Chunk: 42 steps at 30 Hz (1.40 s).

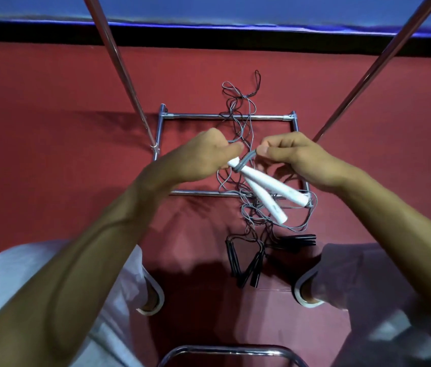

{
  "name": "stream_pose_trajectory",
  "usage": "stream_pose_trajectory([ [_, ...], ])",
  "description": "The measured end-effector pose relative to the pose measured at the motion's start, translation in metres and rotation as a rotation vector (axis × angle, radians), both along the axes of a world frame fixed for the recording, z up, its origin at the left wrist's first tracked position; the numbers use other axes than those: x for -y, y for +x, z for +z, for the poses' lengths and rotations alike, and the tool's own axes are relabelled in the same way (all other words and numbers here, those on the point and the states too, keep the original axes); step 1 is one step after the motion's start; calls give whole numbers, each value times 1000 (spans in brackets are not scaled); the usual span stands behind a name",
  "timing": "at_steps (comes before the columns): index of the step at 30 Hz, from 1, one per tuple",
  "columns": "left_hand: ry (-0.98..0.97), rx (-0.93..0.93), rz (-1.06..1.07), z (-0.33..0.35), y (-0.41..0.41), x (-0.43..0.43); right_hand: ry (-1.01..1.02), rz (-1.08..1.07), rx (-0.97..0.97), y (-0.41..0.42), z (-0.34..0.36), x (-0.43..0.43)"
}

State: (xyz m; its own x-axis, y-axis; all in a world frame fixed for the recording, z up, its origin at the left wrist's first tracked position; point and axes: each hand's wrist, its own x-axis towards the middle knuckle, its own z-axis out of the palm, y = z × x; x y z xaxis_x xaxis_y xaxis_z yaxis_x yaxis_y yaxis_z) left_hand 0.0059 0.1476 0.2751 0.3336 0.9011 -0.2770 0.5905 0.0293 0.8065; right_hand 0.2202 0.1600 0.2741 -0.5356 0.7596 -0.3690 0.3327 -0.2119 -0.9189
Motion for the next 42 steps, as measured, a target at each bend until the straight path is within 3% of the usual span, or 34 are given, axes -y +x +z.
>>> stream_pose_trajectory([
  [3, 29, 91, 61, -5, -1, 0, -304, -132, -196, -16, -1, 10],
  [5, 77, 57, 98, -7, 1, 2, -393, -132, -189, -21, 0, 13],
  [12, 191, -53, 156, -14, 20, 12, -338, -407, -176, -33, -4, 12],
  [26, 176, 3, 174, -21, 27, 12, -279, -664, -217, -38, -10, 2],
  [29, 117, 74, 189, -22, 28, 13, -323, -638, -220, -38, -7, 0],
  [33, -76, 327, 247, -20, 28, 7, -487, -539, -268, -31, -2, -12],
  [38, -265, 570, 329, -8, 24, 5, -470, -224, -155, -14, -1, -20],
  [42, -506, 827, 364, -5, 21, 3, -544, -86, -256, -7, -4, -21],
])
